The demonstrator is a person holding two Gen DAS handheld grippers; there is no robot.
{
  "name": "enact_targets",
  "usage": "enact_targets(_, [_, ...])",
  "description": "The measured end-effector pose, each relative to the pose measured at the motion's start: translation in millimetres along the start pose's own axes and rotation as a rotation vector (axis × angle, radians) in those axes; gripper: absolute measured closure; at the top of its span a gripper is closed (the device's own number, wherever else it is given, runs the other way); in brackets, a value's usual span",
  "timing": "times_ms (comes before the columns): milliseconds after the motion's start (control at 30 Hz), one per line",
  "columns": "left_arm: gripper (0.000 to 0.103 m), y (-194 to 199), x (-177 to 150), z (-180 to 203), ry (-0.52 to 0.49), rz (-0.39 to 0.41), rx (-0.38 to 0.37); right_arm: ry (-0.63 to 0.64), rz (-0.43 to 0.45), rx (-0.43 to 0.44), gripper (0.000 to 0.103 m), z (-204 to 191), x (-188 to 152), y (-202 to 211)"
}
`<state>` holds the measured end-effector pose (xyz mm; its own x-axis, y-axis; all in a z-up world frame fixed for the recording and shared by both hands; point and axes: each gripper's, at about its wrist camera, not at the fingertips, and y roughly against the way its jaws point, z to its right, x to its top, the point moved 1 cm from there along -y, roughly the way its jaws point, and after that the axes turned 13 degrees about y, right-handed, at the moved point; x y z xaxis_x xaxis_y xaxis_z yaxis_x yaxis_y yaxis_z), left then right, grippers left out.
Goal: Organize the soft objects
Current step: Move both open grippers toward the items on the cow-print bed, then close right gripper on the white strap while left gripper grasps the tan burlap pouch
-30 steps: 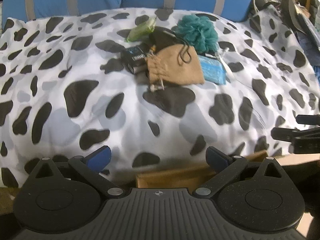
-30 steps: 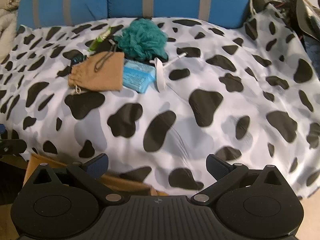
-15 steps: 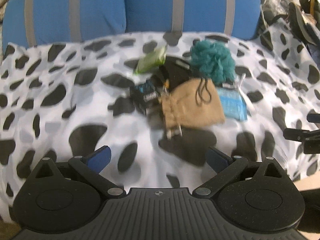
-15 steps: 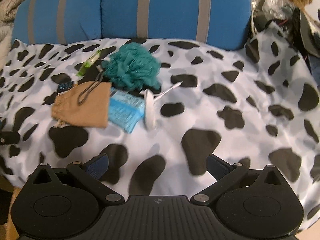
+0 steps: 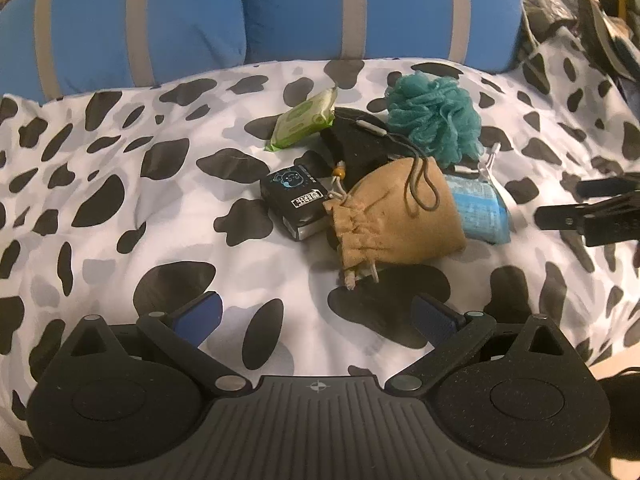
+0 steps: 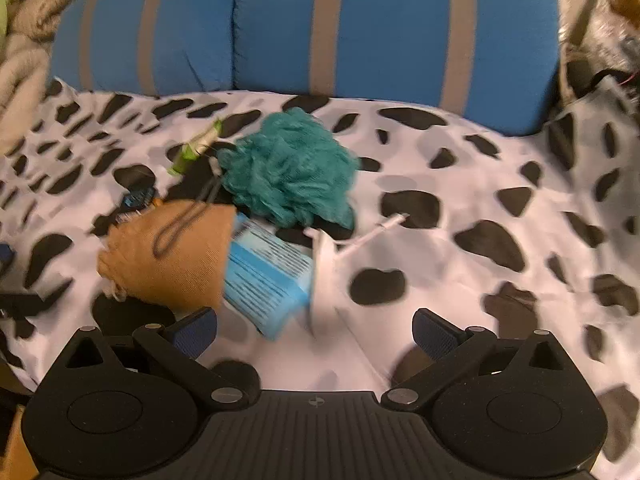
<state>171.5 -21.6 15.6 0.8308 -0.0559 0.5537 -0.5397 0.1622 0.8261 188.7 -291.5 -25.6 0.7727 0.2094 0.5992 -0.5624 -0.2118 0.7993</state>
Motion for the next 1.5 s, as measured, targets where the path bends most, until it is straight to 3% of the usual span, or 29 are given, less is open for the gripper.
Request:
enact_targets(67, [0.000, 0, 3, 1, -0.001, 0.001, -0.005, -0.015, 0.004, 0.027, 0.000, 5, 4, -7])
enact_targets(267, [0.000, -3, 3, 6, -0.024, -0.013, -0.024, -0.026, -0.037, 0.003, 0.002, 18, 3, -34])
enact_targets(333, [0.000, -5, 4, 6, -0.018, -0.023, -0.038, -0.034, -0.050, 0.010, 0.023, 23, 3, -42])
enact_targets(500, [0.000, -9, 5, 6, 0.000, -0.058, -0.074, -0.014, -0.080, 0.008, 0.050, 23, 0, -60])
enact_targets(600, [0.000, -8, 5, 9, -0.015, -0.046, -0.102, -0.012, -0.081, 0.015, 0.058, 23, 0, -67])
enact_targets(733, [0.000, -10, 4, 10, -0.017, -0.051, -0.120, -0.018, -0.081, 0.046, 0.086, 23, 3, -70])
enact_targets(867, [0.000, -16, 4, 9, -0.008, -0.069, -0.134, 0.013, -0.082, 0.037, 0.087, 17, 3, -67])
enact_targets(1233, [0.000, -22, 8, 15, -0.059, -0.018, -0.137, -0.002, -0.041, -0.005, 0.087, 26, 0, -33])
enact_targets(1500, [0.000, -39, 20, 18, -0.008, -0.058, -0.237, -0.037, 0.021, -0.008, 0.087, 39, -3, 0])
